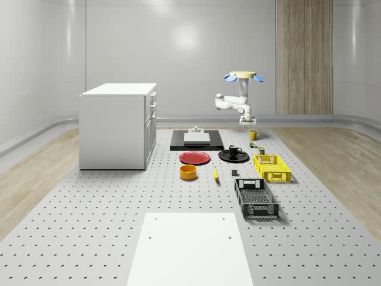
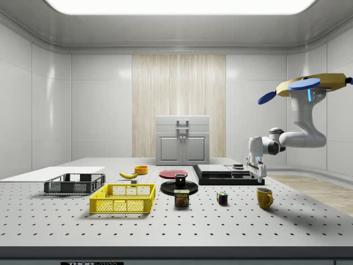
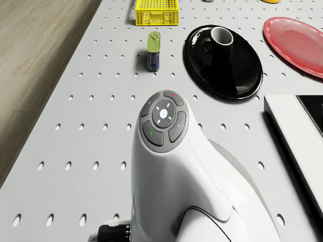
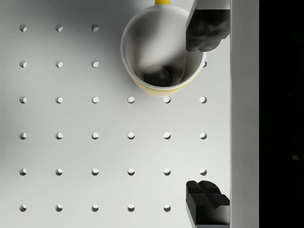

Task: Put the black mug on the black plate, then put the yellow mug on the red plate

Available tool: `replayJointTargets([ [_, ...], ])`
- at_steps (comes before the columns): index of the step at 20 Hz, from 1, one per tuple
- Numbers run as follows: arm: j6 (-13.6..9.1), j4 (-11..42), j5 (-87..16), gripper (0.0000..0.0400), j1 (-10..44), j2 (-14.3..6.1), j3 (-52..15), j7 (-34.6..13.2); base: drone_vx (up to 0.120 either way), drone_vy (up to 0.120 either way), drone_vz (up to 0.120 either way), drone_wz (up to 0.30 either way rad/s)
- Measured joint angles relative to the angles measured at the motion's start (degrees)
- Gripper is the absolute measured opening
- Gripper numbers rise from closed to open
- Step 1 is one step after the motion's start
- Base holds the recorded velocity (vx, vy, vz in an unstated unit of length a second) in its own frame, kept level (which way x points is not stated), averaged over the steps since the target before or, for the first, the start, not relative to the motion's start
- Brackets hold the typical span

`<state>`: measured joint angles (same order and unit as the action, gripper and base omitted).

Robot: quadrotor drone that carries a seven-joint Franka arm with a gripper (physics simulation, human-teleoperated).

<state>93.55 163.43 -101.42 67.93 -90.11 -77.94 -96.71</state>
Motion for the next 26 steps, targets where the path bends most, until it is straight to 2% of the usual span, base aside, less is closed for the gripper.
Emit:
replayJointTargets([
  [5,0.02,0.0,0.01,0.04,0.0,-0.02,0.0,0.0,-0.008,0.08,0.0,0.0],
  [10,0.04,0.0,0.02,0.04,0.01,-0.04,0.0,-0.01,0.0,0.0,-0.008,0.0],
  [13,0.04,0.0,0.02,0.04,0.01,-0.05,-0.01,-0.01,0.0,0.0,-0.12,0.0],
  [16,0.05,0.0,0.02,0.04,0.01,-0.06,-0.01,-0.01,0.0,0.093,-0.12,0.0],
  [26,0.52,-0.25,-1.2,0.04,0.21,-0.11,1.29,-0.03,0.0,0.0,0.0,0.0],
])
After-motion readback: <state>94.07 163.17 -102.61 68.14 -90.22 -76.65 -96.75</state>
